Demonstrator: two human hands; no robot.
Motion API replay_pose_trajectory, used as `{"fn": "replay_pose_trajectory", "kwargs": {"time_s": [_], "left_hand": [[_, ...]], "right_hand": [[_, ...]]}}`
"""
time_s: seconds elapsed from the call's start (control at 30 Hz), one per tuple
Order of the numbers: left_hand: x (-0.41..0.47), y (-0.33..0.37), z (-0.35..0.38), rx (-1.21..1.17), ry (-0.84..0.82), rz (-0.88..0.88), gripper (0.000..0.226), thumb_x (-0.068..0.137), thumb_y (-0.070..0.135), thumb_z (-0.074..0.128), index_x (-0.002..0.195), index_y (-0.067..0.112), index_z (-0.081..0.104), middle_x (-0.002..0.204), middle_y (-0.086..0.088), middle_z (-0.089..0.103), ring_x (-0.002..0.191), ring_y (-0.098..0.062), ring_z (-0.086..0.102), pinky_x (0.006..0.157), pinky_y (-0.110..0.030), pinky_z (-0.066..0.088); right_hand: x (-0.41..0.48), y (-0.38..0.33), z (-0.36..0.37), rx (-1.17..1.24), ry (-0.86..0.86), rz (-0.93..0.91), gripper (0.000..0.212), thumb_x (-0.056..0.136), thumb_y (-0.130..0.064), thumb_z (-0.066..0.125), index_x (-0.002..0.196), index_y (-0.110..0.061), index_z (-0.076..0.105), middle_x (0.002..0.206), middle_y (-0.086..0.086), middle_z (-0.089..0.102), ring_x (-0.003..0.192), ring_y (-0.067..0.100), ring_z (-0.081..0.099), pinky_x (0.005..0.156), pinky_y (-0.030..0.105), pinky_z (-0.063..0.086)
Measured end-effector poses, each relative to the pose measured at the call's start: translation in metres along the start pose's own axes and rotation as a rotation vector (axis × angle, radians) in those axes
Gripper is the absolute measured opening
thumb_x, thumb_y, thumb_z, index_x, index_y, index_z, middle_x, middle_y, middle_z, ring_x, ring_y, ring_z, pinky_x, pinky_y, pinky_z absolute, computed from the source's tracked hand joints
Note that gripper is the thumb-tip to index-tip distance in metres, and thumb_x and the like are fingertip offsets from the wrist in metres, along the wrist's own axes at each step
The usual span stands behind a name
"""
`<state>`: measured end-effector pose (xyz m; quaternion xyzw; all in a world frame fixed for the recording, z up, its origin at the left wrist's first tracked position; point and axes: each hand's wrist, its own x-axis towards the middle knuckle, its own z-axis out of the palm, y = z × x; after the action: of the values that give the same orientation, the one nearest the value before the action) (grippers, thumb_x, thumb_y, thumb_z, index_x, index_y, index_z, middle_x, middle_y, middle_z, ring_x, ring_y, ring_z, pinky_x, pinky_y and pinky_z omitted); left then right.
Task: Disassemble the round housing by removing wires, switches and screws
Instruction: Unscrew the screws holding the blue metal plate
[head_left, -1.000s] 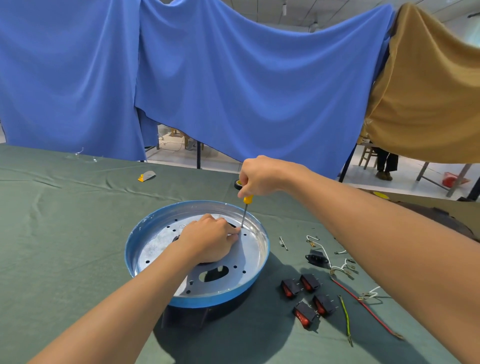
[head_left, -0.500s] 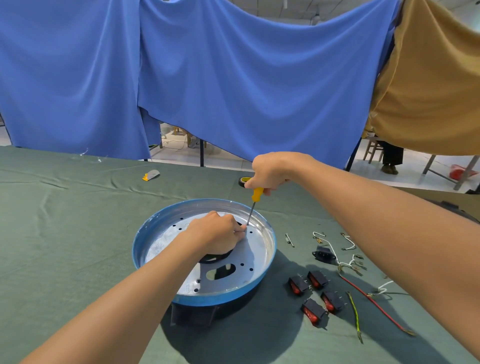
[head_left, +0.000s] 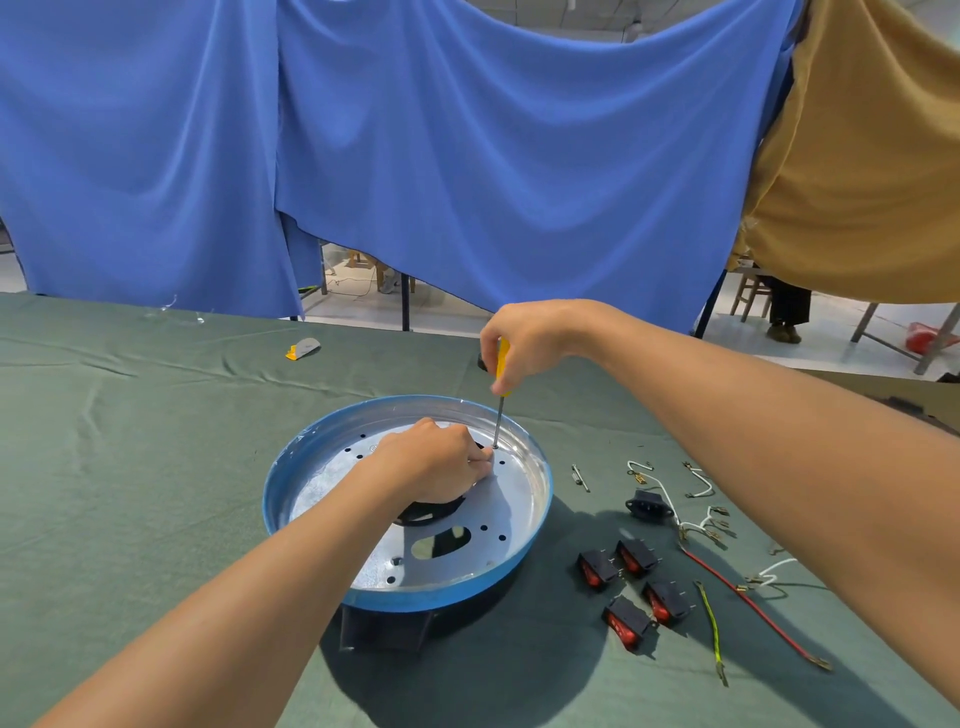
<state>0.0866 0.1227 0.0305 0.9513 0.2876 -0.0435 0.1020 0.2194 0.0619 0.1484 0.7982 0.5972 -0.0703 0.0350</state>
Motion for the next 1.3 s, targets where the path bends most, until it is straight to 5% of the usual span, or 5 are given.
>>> {"fn": "replay_pose_trajectory", "kwargs": {"time_s": [0.17,0.43,0.67,0.93,1.3], "left_hand": [[-0.001,0.002,-0.002,-0.028,0.016,-0.032,0.045,0.099,0.054,0.037,0.133,0.034,0.058,0.125,-0.002,0.059,0.113,-0.025,0.05,0.085,-0.039,0.044],[-0.002,0.006,-0.006,-0.02,0.013,-0.043,0.046,0.099,0.055,0.037,0.131,0.031,0.059,0.126,-0.002,0.058,0.103,-0.021,0.046,0.085,-0.039,0.043],[-0.002,0.005,-0.005,-0.039,0.002,-0.049,0.047,0.098,0.055,0.039,0.134,0.031,0.057,0.128,-0.002,0.057,0.112,-0.024,0.049,0.084,-0.038,0.042],[0.0,0.003,-0.004,-0.041,0.003,-0.059,0.047,0.097,0.057,0.039,0.132,0.033,0.057,0.129,-0.002,0.057,0.117,-0.026,0.048,0.097,-0.045,0.044],[0.001,0.003,-0.005,-0.061,-0.008,-0.056,0.048,0.097,0.058,0.039,0.132,0.03,0.058,0.129,-0.004,0.055,0.114,-0.026,0.049,0.094,-0.043,0.045]], "right_hand": [[0.003,-0.002,0.001,-0.107,0.025,0.142,0.051,0.096,-0.045,0.046,0.059,-0.013,0.056,0.043,-0.004,0.051,0.041,0.014,0.043,0.045,0.022,0.031],[-0.001,0.0,-0.005,-0.049,0.026,-0.012,0.009,0.08,-0.022,0.076,0.087,-0.023,0.071,0.1,0.003,0.066,0.087,0.024,0.06,0.063,0.03,0.049],[0.001,-0.005,0.0,-0.065,0.027,0.116,0.061,0.094,-0.06,0.041,0.061,-0.011,0.057,0.055,-0.001,0.056,0.047,0.016,0.045,0.048,0.025,0.034],[-0.001,-0.003,-0.003,0.004,0.01,0.069,0.023,0.081,-0.032,0.073,0.095,-0.015,0.069,0.09,0.009,0.063,0.071,0.023,0.049,0.056,0.027,0.042],[-0.001,-0.006,0.002,-0.001,0.092,0.133,0.02,0.084,-0.027,0.064,0.086,-0.007,0.065,0.073,0.007,0.052,0.061,0.023,0.042,0.051,0.026,0.034]]}}
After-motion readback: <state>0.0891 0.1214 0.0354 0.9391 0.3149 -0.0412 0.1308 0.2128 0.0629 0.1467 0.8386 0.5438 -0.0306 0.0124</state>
